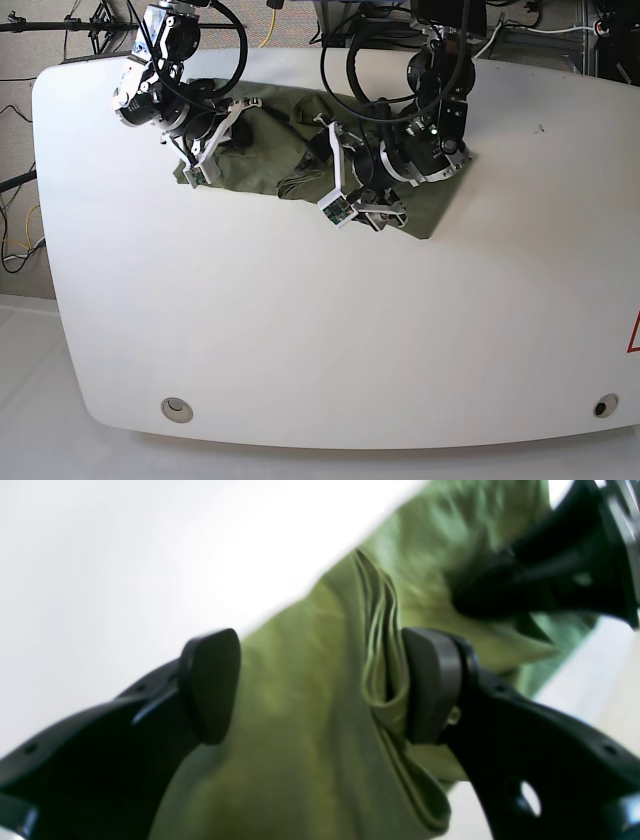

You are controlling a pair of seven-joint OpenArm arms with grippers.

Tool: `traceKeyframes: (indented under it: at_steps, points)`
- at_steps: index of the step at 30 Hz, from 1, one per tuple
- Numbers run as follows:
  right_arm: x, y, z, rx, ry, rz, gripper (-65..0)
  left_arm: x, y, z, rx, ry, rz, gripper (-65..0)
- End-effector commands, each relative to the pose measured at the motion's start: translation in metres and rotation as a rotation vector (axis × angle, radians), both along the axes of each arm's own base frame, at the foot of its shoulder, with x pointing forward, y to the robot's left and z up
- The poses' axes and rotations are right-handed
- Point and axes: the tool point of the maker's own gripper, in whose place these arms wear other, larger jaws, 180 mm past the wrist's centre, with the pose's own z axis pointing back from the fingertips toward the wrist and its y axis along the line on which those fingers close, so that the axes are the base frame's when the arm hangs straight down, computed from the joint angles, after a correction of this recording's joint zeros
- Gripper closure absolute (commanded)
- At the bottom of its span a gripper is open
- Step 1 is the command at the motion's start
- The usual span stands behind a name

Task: Fold the T-shirt properly
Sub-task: 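Lower the folded end onto the strip and press it flat with the left gripper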

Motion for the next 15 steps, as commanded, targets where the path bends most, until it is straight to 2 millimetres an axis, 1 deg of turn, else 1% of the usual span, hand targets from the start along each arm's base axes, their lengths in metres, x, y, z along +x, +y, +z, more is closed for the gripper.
traceKeyframes:
  at_steps: [1, 10, 13, 15]
  points:
    - [0.003, -0.003, 0.003, -0.017, -0.013, 0.008, 0.0, 0.009, 0.011, 0.010, 0.011, -0.048, 0.006, -46.1]
    - [0.003, -0.003, 0.004, -0.017, -0.015, 0.008, 0.0, 0.017, 0.059, -0.002, 0.087, -0.037, 0.086, -46.1]
    - [0.003, -0.004, 0.004, -0.019, -0.015, 0.009, 0.0, 0.015, 0.069, -0.006, 0.112, -0.030, 0.092, -46.1]
    - [0.003, -0.004, 0.004, -0.019, -0.015, 0.009, 0.0, 0.011, 0.074, -0.011, 0.124, -0.020, 0.090, -46.1]
